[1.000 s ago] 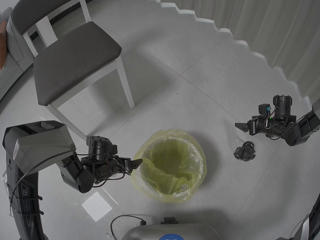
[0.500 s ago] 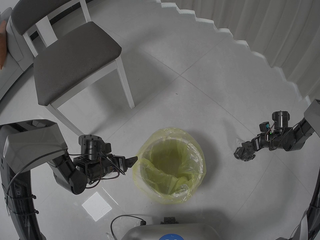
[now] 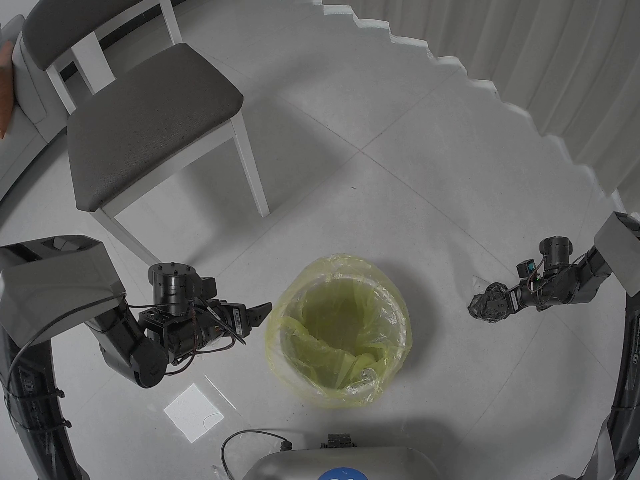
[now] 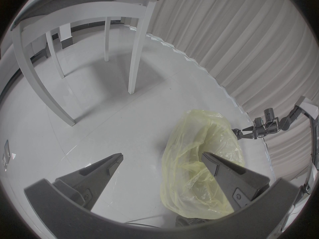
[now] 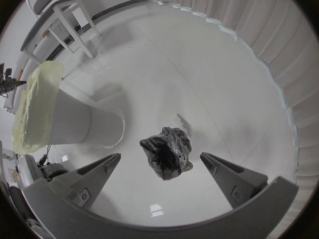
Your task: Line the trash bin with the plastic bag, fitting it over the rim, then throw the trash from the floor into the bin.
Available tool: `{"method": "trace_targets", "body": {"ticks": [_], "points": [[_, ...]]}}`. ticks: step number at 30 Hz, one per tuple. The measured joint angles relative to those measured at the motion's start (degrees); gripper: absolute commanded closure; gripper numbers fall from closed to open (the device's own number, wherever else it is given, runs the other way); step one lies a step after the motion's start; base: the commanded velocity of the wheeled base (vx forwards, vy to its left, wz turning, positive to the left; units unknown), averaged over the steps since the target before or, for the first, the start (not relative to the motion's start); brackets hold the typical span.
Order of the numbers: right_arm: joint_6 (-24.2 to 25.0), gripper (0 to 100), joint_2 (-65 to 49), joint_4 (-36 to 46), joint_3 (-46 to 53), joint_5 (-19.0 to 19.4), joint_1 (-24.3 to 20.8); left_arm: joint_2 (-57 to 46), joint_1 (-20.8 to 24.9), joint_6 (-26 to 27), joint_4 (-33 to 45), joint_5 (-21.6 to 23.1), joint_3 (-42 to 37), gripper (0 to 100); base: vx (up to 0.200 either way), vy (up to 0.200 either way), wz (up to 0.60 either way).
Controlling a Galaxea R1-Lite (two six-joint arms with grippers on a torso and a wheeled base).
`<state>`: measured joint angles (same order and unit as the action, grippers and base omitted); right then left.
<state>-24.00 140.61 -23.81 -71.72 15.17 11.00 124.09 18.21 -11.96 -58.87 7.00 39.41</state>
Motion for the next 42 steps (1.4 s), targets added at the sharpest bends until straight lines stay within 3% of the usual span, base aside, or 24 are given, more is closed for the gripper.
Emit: {"method": "trace_targets", "body": {"ticks": [8,9,27,37,42], "points": [[-2.1,0,5.9,0.0,-6.3,0.2,0.4,-0.9,-0.3,-0.1,-0.2,-0.2,0.0,0,0.0,0.0,0.0],[-2.2,100,6.3,0.0,-6.8,0.2,0.4,-0.9,-0.3,-0.1,-0.2,-0.2,0.1,0,0.0,0.0,0.0],[-4.0,100,7.4,-2.6,-6.3,2.6,1.0,-0.9,-0.3,-0.1,-3.7,-0.1,-1.5,0,0.0,0.0,0.0],[-4.6,100,-7.6,-4.0,0.7,8.9,-3.5,0.6,-0.3,-0.1,-6.9,-0.1,-2.0,0,0.0,0.0,0.0],[-3.8,100,-18.4,-6.0,4.7,11.0,-8.7,1.0,-0.4,-0.1,-7.9,-0.1,-2.7,0,0.0,0.0,0.0]]}}
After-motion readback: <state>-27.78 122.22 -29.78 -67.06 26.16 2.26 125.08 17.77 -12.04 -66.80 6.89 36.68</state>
